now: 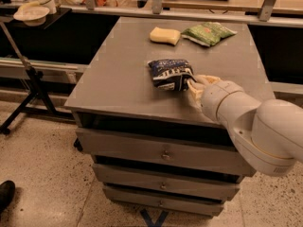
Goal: Move blue chip bag near green jalapeno chip bag
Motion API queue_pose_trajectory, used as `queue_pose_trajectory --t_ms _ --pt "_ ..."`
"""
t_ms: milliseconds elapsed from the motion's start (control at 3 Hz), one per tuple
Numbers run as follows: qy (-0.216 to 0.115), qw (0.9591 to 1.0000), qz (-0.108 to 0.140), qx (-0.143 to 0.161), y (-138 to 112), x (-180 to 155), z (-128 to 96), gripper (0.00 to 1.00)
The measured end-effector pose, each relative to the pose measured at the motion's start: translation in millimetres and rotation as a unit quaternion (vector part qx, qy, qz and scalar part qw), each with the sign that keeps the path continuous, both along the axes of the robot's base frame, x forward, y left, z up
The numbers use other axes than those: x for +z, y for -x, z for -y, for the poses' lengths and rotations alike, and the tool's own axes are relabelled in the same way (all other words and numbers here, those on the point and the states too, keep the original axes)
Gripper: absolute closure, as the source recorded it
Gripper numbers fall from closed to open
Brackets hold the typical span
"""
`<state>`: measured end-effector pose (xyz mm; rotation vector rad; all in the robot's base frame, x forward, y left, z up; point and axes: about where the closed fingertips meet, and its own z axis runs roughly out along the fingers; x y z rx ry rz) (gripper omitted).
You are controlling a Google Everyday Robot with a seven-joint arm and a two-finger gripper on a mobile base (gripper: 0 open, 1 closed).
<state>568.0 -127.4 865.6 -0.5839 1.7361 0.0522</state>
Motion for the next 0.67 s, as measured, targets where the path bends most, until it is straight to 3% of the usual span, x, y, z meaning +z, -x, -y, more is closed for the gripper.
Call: queue_pose_trajectory --t_ms 333,667 --pt "0.017 0.9970 0.019 -0.073 -13 -6 27 1.00" --pt "0.027 0.9921 0.026 -0.119 -16 -9 50 1.00"
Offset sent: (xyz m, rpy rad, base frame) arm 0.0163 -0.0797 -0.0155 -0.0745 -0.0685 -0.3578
